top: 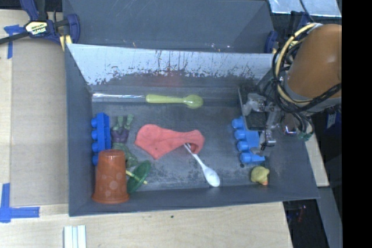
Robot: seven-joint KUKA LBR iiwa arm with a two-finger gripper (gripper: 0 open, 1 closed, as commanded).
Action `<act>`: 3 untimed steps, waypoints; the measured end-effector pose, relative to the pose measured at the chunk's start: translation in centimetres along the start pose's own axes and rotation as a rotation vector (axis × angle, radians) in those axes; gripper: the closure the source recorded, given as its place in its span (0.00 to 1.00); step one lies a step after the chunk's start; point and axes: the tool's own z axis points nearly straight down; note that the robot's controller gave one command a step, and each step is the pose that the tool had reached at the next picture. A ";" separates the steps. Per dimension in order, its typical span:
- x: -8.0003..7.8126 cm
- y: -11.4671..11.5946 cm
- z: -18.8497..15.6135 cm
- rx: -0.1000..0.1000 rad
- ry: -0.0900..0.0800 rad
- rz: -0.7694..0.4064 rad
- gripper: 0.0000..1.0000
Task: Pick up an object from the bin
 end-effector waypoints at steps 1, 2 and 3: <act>-0.2 0.0 -0.5 0.001 -0.009 -0.003 0.00; -1.4 3.2 1.9 0.005 -0.013 -0.123 0.00; -0.6 7.5 6.1 0.002 -0.010 -0.183 0.00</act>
Offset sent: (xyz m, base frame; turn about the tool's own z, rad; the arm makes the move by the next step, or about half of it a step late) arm 0.0289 0.0898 -0.0609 -0.3155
